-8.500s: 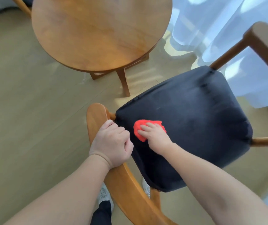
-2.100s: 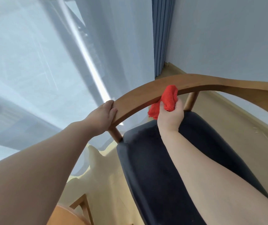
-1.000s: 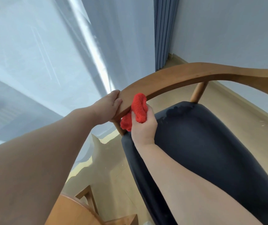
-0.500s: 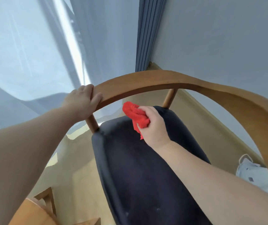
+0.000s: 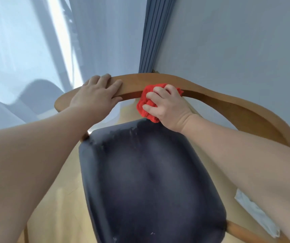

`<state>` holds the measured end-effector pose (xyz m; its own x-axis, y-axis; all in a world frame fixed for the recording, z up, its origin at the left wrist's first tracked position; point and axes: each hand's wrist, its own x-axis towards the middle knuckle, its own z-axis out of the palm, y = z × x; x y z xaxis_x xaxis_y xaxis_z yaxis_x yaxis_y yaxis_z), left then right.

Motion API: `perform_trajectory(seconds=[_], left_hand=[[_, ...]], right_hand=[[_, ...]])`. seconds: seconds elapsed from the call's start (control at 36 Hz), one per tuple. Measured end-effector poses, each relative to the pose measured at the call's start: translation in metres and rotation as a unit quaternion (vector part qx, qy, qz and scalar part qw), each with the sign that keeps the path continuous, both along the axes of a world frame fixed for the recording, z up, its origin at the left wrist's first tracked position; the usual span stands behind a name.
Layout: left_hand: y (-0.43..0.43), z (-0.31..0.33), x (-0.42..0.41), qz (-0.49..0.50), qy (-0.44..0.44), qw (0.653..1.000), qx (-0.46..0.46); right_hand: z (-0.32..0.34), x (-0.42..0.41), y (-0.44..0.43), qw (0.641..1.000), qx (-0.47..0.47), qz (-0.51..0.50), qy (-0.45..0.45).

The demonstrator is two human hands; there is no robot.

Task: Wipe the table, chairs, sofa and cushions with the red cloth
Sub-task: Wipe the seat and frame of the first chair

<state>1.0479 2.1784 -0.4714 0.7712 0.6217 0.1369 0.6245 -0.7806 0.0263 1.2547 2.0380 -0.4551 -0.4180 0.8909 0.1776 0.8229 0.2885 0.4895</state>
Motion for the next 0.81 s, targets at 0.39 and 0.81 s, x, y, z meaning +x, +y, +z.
perform_trajectory(seconds=[0.39,0.81], left_hand=[[0.001,-0.004,-0.003,-0.012,0.017,1.000,0.012],[0.001,-0.006,-0.003,-0.013,0.021,0.999,0.044]], right_hand=[[0.001,0.030,-0.006,0.964,-0.112,-0.179,-0.159],[-0.002,0.058,-0.027,0.934,-0.142,-0.270,-0.184]])
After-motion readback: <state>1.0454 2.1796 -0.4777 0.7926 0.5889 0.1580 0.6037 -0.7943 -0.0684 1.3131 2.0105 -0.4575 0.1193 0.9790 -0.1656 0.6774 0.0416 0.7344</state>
